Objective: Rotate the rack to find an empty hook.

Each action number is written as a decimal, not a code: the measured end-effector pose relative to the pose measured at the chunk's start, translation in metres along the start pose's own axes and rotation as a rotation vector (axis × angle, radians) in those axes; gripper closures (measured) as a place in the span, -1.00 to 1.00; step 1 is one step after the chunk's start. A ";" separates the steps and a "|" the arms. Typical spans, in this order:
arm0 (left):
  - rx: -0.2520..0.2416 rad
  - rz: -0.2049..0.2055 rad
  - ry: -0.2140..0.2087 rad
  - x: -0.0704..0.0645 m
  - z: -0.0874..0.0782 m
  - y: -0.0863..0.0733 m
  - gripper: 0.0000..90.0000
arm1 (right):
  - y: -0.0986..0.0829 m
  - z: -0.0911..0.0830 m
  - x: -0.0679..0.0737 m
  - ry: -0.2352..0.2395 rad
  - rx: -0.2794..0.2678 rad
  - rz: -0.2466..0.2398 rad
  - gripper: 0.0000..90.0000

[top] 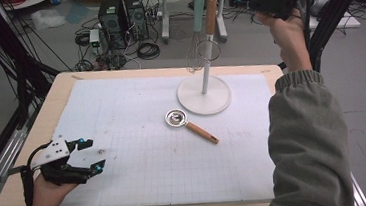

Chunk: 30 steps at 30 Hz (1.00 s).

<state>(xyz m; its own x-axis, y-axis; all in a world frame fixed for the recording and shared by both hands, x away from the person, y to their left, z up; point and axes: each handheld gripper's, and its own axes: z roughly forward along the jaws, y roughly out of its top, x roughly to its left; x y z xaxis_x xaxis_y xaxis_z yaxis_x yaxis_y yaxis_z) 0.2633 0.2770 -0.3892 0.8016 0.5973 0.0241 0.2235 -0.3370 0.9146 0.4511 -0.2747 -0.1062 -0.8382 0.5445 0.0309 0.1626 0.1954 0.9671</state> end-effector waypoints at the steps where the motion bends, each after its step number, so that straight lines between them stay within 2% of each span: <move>1: 0.002 0.000 -0.002 0.001 0.000 0.000 -0.56 | -0.001 -0.002 -0.002 -0.005 -0.003 0.009 0.99; 10: -0.004 0.000 -0.002 0.001 0.000 0.000 -0.57 | 0.003 -0.009 -0.017 -0.025 -0.016 0.018 0.99; 14: -0.003 -0.003 0.001 0.002 0.000 0.000 -0.56 | 0.008 -0.005 -0.023 -0.039 -0.010 0.015 0.99; 20: -0.005 -0.011 0.000 0.002 -0.001 0.000 -0.57 | 0.002 0.007 -0.031 -0.045 -0.006 0.033 0.99; 30: -0.002 -0.004 -0.004 0.001 -0.001 0.000 -0.57 | 0.007 0.020 -0.019 -0.037 0.000 0.005 0.99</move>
<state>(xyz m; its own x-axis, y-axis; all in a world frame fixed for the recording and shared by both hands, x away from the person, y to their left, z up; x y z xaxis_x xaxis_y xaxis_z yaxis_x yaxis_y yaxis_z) 0.2635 0.2783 -0.3889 0.8031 0.5956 0.0187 0.2259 -0.3333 0.9154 0.4783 -0.2671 -0.1049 -0.8173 0.5756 0.0266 0.1669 0.1923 0.9670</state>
